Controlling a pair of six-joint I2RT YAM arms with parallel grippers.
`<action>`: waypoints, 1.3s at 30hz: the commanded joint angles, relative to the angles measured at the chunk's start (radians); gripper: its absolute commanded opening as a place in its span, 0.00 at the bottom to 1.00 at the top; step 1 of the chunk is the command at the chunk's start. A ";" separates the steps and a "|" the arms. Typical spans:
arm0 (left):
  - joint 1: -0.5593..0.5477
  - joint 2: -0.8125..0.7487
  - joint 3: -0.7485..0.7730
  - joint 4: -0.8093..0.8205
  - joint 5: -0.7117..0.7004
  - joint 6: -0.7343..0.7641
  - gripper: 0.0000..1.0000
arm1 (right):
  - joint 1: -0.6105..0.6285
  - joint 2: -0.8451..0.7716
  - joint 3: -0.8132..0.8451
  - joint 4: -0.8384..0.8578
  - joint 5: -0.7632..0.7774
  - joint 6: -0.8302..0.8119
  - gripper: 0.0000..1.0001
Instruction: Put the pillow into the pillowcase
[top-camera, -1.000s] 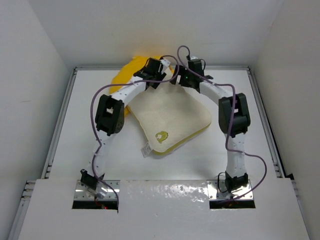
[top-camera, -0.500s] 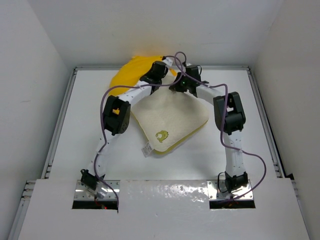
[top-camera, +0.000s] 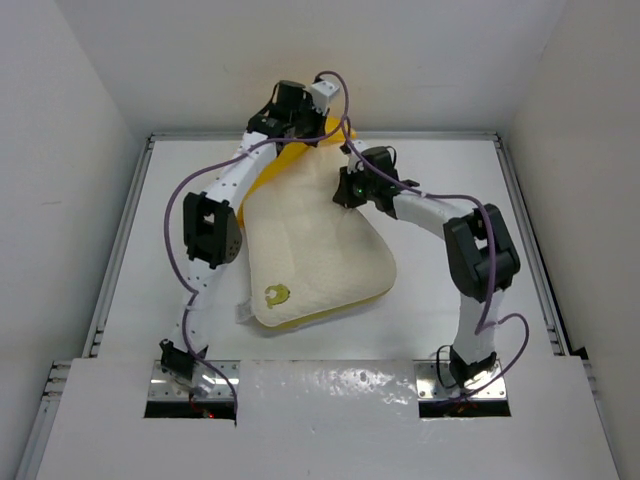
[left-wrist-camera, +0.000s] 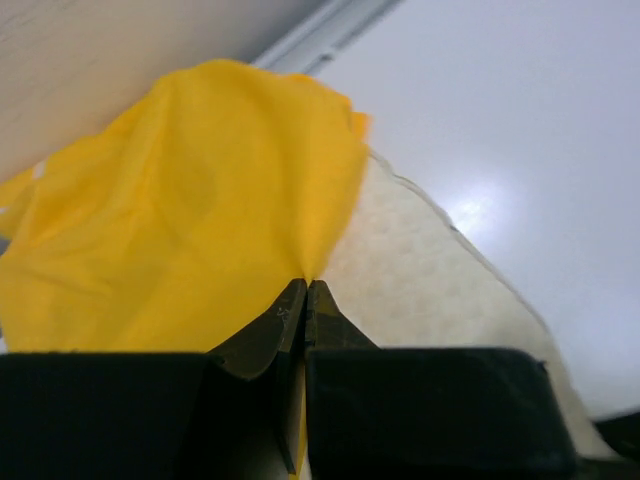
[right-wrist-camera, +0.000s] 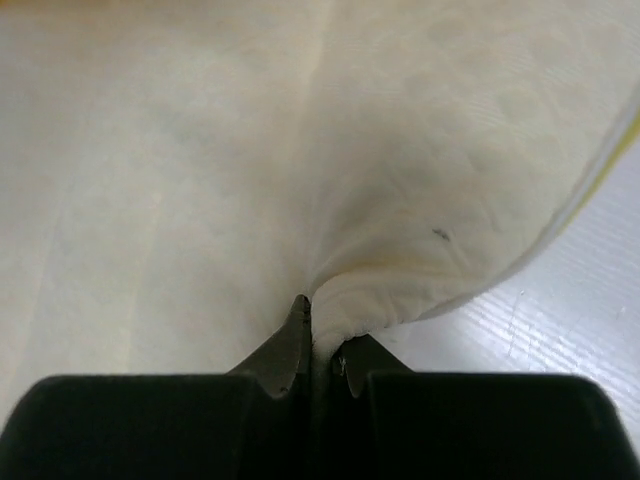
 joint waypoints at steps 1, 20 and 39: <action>-0.070 -0.135 0.055 -0.144 0.354 0.057 0.00 | 0.056 -0.150 -0.059 0.061 -0.113 -0.163 0.00; -0.201 -0.206 -0.042 -0.757 0.656 0.464 0.00 | 0.003 -0.407 -0.400 0.526 0.063 0.140 0.00; -0.164 -0.310 -0.477 -0.369 -0.204 0.065 0.66 | 0.125 -0.374 -0.564 0.606 0.054 0.396 0.00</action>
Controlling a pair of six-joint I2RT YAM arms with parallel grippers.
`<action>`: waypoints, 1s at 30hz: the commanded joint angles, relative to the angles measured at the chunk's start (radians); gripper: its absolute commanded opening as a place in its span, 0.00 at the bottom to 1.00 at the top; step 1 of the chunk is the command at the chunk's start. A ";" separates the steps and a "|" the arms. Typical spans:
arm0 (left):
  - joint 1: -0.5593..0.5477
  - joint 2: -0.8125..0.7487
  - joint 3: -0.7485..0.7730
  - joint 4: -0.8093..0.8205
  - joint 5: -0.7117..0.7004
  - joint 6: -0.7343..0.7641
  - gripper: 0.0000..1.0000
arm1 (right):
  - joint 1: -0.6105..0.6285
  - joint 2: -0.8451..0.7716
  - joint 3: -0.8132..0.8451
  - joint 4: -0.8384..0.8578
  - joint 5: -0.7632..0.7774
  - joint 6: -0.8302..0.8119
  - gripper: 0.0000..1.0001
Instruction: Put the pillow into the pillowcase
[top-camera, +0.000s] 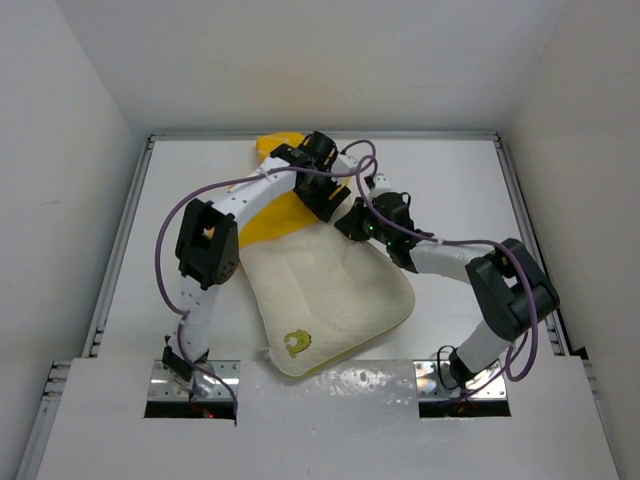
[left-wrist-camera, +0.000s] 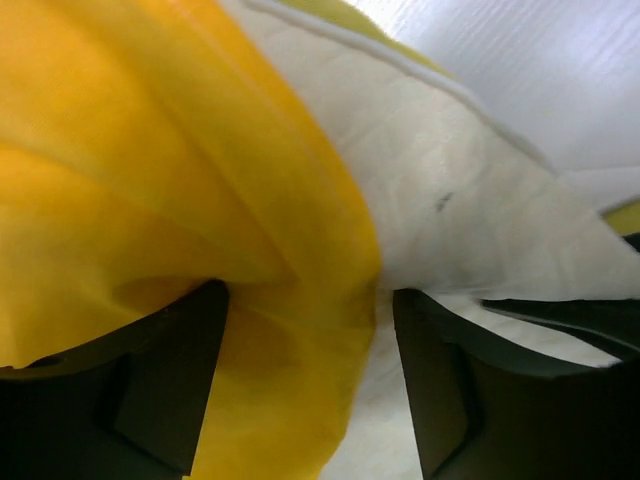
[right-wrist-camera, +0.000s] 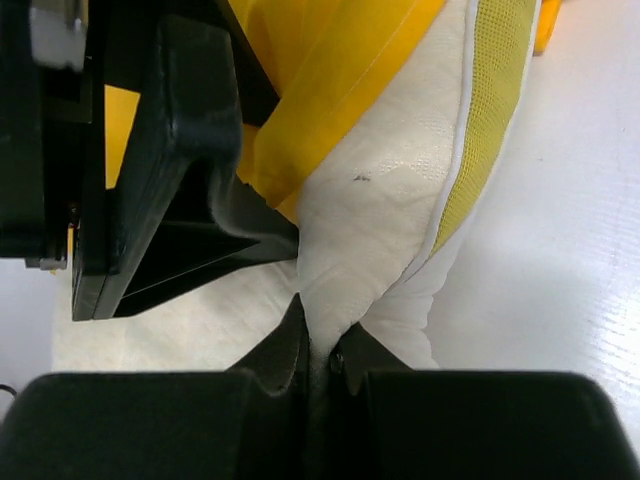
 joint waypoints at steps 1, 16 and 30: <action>0.002 -0.046 -0.036 0.041 -0.143 -0.067 0.67 | 0.022 -0.028 0.006 0.162 -0.066 0.057 0.00; 0.056 -0.129 -0.318 0.245 -0.141 -0.056 0.00 | -0.242 -0.045 0.090 0.013 -0.181 -0.008 0.18; 0.038 -0.237 -0.352 0.284 -0.107 0.113 0.00 | -0.259 0.539 0.736 -0.288 -0.202 -0.188 0.59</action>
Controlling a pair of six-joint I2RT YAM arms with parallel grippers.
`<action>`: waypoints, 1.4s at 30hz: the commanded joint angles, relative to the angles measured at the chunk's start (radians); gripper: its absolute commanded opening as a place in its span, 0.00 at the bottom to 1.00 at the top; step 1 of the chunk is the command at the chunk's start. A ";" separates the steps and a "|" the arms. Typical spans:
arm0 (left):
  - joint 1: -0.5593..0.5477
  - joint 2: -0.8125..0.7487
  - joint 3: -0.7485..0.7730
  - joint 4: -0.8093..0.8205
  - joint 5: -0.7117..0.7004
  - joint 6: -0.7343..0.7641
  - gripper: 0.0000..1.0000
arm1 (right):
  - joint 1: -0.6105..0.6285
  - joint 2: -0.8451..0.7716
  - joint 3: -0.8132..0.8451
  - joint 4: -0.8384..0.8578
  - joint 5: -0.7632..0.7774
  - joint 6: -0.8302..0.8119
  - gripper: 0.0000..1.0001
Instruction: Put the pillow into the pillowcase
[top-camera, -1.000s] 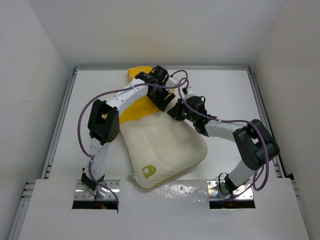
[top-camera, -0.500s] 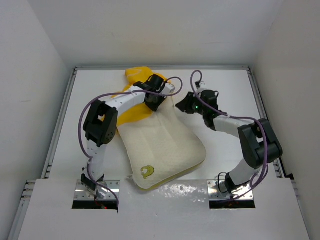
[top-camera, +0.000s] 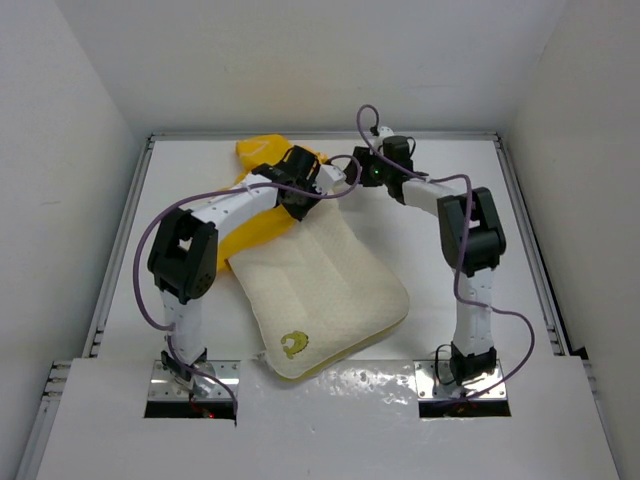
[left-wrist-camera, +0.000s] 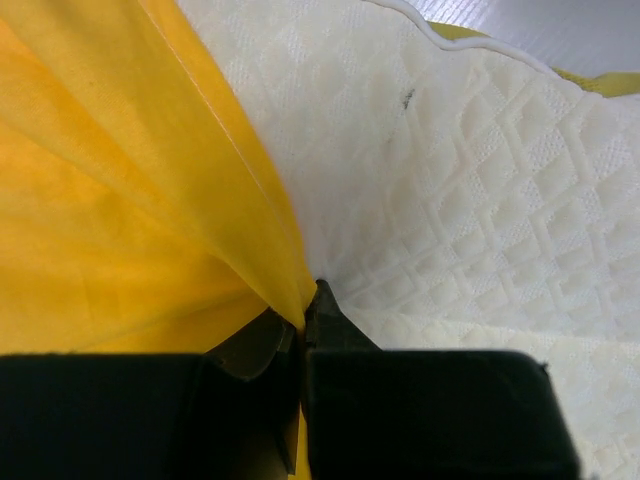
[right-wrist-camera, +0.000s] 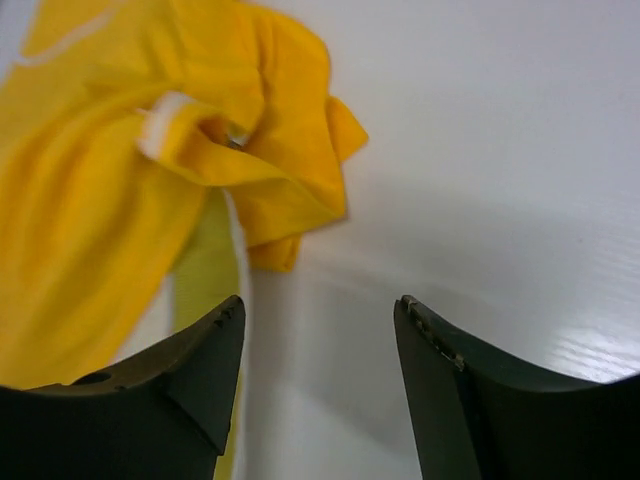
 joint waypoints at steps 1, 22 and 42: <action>0.003 -0.022 0.045 -0.002 -0.005 0.035 0.00 | 0.002 0.121 0.128 -0.080 -0.073 -0.024 0.62; 0.003 0.007 0.148 -0.059 0.110 -0.009 0.00 | 0.071 0.439 0.362 0.268 -0.109 0.255 0.30; -0.025 0.058 0.384 -0.136 0.004 0.047 0.20 | 0.106 -0.104 -0.422 0.600 0.165 0.212 0.02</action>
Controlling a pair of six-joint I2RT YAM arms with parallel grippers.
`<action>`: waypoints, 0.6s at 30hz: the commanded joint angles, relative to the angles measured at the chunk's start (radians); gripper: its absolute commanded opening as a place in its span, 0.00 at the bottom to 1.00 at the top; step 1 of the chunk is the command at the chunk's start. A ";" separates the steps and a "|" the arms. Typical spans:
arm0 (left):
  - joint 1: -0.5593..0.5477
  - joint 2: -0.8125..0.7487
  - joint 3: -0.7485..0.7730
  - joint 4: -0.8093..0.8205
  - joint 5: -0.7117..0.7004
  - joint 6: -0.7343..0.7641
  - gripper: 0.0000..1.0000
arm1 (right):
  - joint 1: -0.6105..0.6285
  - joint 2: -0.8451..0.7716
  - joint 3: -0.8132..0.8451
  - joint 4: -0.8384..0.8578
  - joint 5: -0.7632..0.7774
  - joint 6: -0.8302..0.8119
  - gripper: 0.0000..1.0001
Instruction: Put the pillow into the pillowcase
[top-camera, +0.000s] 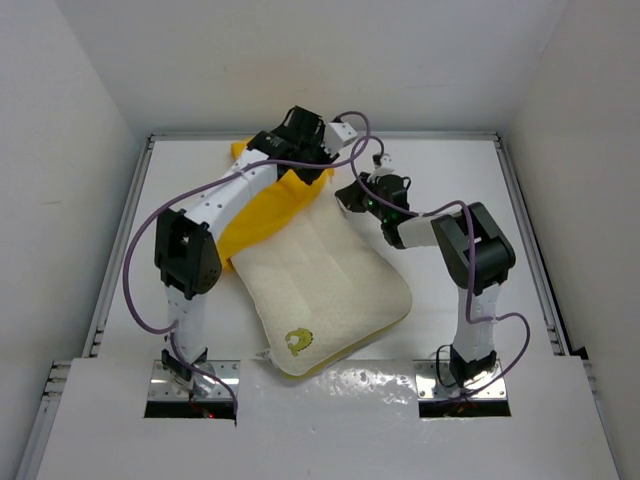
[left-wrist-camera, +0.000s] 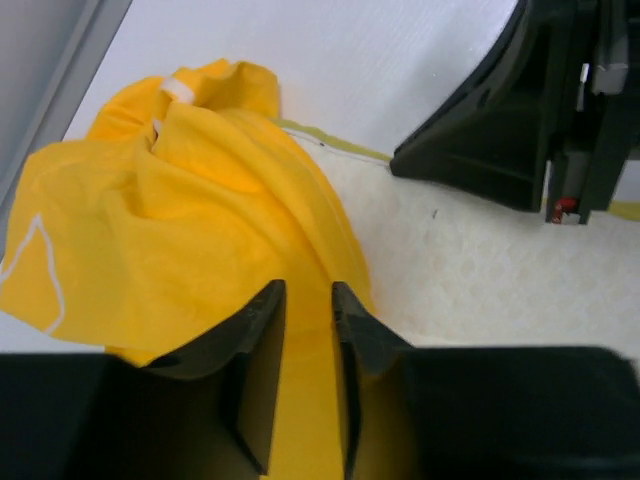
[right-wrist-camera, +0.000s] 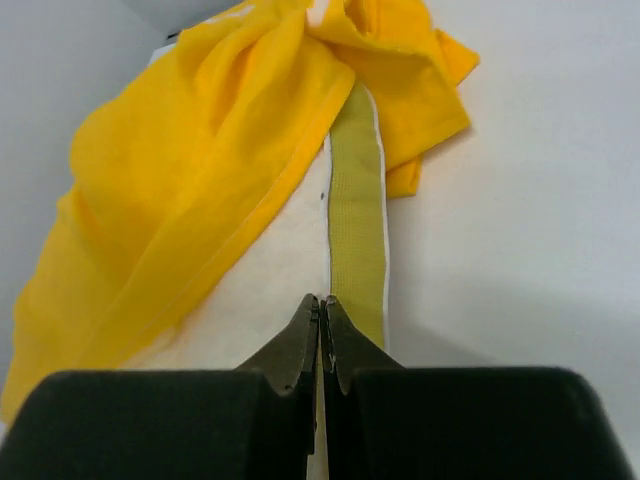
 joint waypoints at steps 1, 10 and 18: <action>-0.026 0.011 0.001 -0.039 -0.031 0.024 0.25 | -0.027 -0.006 0.053 -0.067 0.090 -0.053 0.03; -0.167 0.080 -0.074 0.056 -0.101 -0.104 0.92 | -0.092 -0.082 0.067 -0.304 0.105 -0.040 0.07; -0.207 0.121 -0.179 0.137 -0.017 -0.192 0.92 | -0.092 -0.239 -0.181 -0.276 0.093 0.063 0.05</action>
